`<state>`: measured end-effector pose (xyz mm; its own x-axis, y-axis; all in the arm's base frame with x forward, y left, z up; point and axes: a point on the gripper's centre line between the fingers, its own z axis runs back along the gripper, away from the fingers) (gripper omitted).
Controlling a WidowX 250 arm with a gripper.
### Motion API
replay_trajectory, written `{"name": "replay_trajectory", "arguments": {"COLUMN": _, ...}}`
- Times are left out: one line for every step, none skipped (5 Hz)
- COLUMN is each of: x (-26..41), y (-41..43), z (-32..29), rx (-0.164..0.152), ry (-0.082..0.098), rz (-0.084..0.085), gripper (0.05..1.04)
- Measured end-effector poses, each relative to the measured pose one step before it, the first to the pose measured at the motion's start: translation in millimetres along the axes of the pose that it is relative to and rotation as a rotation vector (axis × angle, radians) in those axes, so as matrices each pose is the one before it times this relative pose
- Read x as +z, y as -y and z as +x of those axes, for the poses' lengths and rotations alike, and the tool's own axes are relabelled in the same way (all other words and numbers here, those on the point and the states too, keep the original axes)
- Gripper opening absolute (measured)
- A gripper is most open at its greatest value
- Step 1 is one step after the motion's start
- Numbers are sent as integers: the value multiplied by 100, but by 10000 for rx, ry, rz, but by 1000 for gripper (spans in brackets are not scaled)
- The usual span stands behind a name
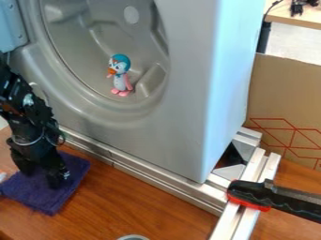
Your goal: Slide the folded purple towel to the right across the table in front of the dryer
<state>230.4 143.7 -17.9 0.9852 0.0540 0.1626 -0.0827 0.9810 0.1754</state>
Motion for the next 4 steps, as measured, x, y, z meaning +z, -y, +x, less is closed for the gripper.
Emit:
{"name": "replay_trajectory", "arguments": {"x": -331, "y": 113, "z": 76, "rx": 80, "ry": 14, "rz": -41, "gripper": 1000}}
{"name": "replay_trajectory", "arguments": {"x": -197, "y": 455, "z": 97, "rx": 377, "ry": 47, "rz": -280, "gripper": 1000}}
{"name": "replay_trajectory", "arguments": {"x": 118, "y": 2002, "z": 458, "rx": -424, "ry": 237, "rz": -968, "gripper": 1000}}
{"name": "replay_trajectory", "arguments": {"x": 122, "y": 4146, "z": 351, "rx": -1288, "ry": -295, "rz": -1297, "gripper": 1000}}
